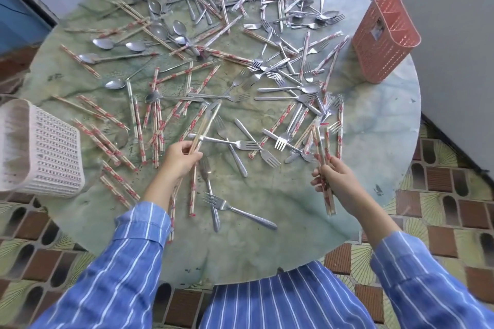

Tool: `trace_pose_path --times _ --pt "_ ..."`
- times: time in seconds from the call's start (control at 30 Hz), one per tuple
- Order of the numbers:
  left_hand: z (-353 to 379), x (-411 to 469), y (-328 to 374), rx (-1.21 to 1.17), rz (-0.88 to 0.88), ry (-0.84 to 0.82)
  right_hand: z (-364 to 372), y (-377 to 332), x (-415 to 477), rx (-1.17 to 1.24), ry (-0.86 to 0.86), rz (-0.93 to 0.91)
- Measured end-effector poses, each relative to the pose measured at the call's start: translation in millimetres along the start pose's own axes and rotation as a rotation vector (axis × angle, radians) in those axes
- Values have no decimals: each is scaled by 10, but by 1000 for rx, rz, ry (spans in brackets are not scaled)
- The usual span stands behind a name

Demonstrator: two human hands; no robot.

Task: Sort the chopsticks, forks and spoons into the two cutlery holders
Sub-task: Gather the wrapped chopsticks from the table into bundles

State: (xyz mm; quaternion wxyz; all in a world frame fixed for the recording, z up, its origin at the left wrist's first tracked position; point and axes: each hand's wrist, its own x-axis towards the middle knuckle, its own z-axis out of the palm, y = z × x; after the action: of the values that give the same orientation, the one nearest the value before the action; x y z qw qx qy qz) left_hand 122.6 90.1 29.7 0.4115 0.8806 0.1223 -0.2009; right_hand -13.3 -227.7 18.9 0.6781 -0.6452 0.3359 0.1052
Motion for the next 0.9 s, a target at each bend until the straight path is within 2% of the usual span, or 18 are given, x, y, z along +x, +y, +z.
trace_pose_path --times 0.07,0.2,0.43,0.5,0.63,0.7,0.9 --pt "-2 -5 -62 36 41 82 54 7 11 6 -5 3" --pt "-20 53 -211 2 1 342 174 -17 33 33 19 4" --pt "-94 90 -282 68 36 438 234 -84 109 96 101 47" --pt "-56 105 -135 61 58 396 203 -113 156 90 158 32" --pt "237 92 311 -196 97 92 147 -176 363 120 310 26" --pt "436 84 508 -278 120 17 122 -201 492 153 339 42" --pt "955 187 909 -88 192 -66 14 -319 805 -50 414 66"
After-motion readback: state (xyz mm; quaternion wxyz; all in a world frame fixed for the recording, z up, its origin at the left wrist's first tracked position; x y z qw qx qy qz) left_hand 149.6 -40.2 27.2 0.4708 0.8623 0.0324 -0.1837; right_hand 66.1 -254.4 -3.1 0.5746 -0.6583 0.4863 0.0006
